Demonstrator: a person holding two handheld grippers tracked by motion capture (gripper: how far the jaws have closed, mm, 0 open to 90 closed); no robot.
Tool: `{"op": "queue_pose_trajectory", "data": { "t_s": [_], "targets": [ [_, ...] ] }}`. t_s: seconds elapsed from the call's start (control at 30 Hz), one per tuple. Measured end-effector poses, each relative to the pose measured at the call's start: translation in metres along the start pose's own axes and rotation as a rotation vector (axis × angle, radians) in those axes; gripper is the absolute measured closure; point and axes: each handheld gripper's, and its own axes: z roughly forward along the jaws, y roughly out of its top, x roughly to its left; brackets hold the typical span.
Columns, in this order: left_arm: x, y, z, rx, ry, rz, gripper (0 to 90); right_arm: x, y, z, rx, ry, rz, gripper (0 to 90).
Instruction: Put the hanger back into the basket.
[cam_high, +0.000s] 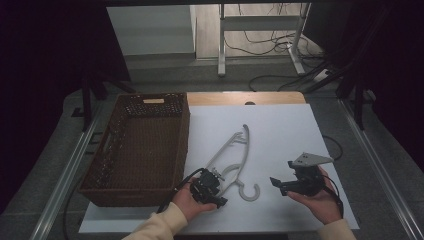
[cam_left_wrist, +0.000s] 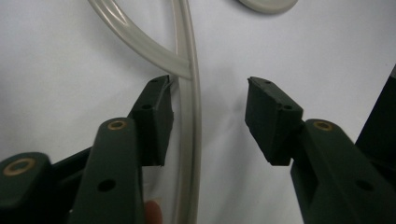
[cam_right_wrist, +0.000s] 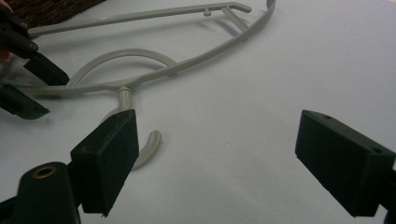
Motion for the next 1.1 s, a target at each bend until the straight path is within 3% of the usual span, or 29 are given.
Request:
{"op": "queue_pose_trajectory", "data": {
  "t_s": [0.47,0.73,1.1],
  "targets": [
    [-0.0004,0.0029,0.0027,-0.008,0.075,-0.003,74.9,-0.0002,0.0003,0.0012,0.008,-0.003,0.003,13.8],
    [0.0027,0.0039,0.0024,-0.003,0.064,-0.021,80.0,-0.0008,0.0,0.001,0.01,-0.006,0.007,13.8],
    [0.0013,0.0055,0.0022,0.004,0.071,-0.016,80.7,-0.0016,0.0001,0.0004,0.007,-0.01,0.011,13.9]
  ]
}}
